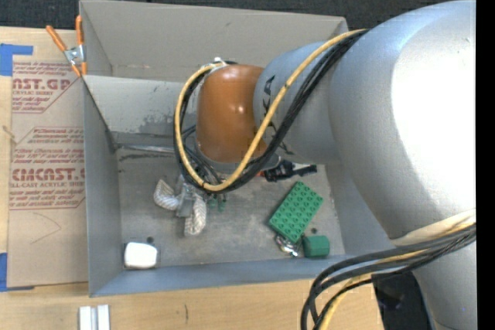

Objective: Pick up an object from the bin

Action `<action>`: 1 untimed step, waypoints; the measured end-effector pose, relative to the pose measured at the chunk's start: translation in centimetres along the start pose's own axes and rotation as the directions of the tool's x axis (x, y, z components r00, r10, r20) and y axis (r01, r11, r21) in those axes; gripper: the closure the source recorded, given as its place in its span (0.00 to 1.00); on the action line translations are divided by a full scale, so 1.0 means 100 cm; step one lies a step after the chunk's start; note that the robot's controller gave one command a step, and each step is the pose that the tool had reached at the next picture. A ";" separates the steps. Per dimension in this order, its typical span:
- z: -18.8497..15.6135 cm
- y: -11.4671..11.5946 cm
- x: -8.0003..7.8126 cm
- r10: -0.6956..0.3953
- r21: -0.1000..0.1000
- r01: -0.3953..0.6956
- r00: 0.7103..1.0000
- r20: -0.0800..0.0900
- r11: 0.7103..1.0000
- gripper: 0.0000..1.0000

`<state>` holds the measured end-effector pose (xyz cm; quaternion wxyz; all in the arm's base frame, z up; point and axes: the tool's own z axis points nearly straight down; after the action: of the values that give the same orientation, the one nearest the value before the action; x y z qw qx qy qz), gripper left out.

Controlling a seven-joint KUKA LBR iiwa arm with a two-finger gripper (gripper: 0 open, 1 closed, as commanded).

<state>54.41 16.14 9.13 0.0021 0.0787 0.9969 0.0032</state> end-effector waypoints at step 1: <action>0.005 0.000 -0.002 -0.005 -0.002 0.005 1.000 0.003 1.000 1.00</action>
Offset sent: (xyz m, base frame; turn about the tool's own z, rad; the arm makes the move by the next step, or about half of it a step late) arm 0.0110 0.0129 0.1155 -0.0750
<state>54.60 16.12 8.60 0.0036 0.0761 0.9971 0.0041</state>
